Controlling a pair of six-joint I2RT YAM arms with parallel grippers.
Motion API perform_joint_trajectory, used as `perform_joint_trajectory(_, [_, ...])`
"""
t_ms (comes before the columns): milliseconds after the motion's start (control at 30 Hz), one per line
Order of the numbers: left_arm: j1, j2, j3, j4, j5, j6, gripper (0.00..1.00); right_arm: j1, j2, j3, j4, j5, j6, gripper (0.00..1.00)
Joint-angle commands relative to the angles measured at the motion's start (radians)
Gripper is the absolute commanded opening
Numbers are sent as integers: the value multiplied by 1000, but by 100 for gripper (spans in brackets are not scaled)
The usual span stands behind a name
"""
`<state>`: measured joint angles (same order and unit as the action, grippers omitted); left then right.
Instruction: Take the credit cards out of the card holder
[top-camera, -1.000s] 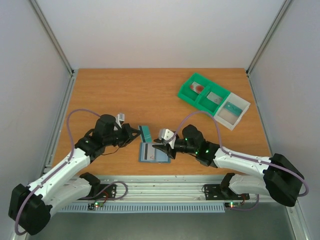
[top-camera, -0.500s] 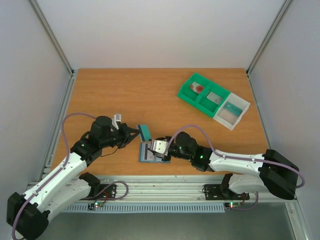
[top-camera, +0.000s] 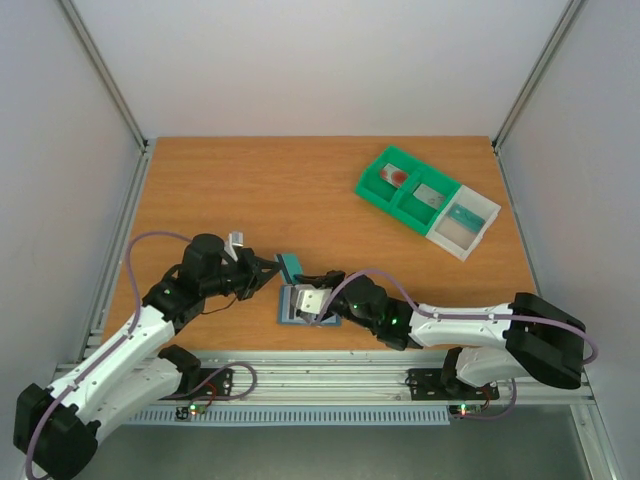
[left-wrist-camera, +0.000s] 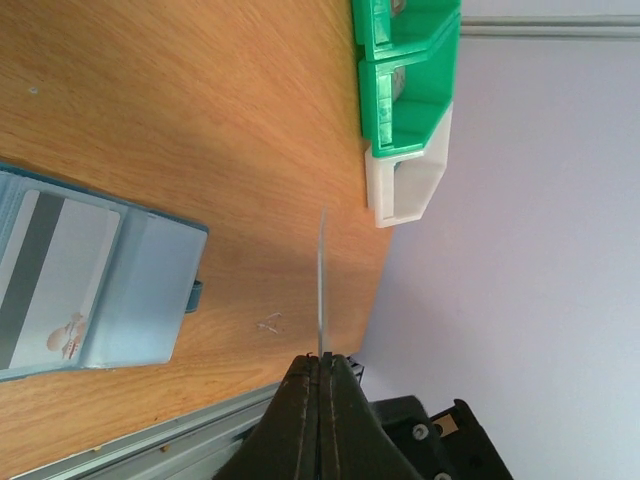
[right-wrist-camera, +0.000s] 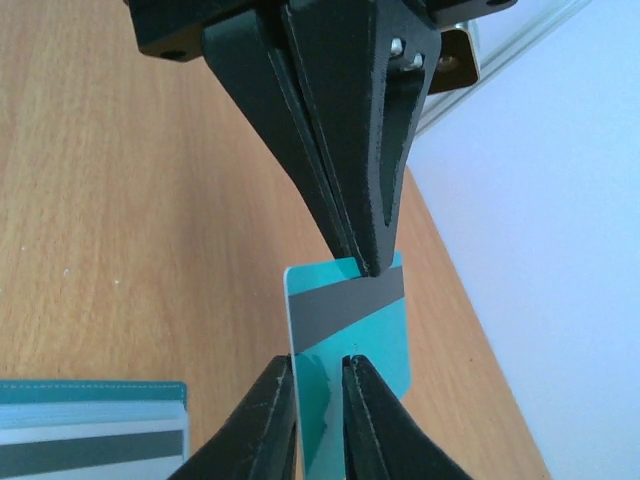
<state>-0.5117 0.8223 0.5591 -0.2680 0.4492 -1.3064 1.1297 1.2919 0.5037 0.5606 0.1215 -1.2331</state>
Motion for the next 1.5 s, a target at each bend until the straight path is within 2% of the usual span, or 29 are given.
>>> perform_joint_trajectory(0, [2, 1, -12, 63, 29, -25, 0, 31, 23, -17, 143, 89, -87, 9])
perform_joint_trajectory(67, [2, 1, -12, 68, 31, -28, 0, 43, 32, -20, 159, 107, -102, 2])
perform_joint_trajectory(167, [3, -7, -12, 68, 22, -26, 1, 53, 37, -23, 176, 127, -105, 1])
perform_joint_trajectory(233, [3, -15, -10, 68, 12, -14, 7, 54, 34, -25, 183, 129, -86, 1])
perform_joint_trajectory(300, [2, -24, -5, 65, -1, 4, 22, 56, 25, -27, 183, 130, -64, 1])
perform_joint_trajectory(367, [2, -31, 1, 56, -16, 38, 44, 56, 18, -21, 169, 138, -35, 1])
perform_joint_trajectory(433, [2, -32, 7, 52, -26, 69, 59, 56, 11, -18, 156, 149, 9, 1])
perform_joint_trajectory(633, [2, -23, 53, -28, -22, 170, 88, 54, -12, -8, 86, 149, 247, 1])
perform_joint_trajectory(733, [2, -10, 91, -86, -10, 252, 99, 51, -52, 41, -38, 211, 422, 1])
perform_joint_trajectory(900, [2, 0, 144, -175, -10, 370, 99, 27, -98, 125, -276, 156, 639, 1])
perform_joint_trajectory(1000, [2, -3, 154, -188, 1, 421, 99, -40, -101, 209, -491, 55, 814, 1])
perform_joint_trajectory(1100, [2, -7, 167, -222, -4, 451, 98, -134, -80, 276, -619, -60, 956, 1])
perform_joint_trajectory(1300, [2, -23, 145, -217, 6, 465, 92, -355, -80, 263, -579, -333, 1289, 1])
perform_joint_trajectory(1467, [2, -37, 115, -215, 5, 477, 91, -467, -55, 259, -564, -381, 1494, 1])
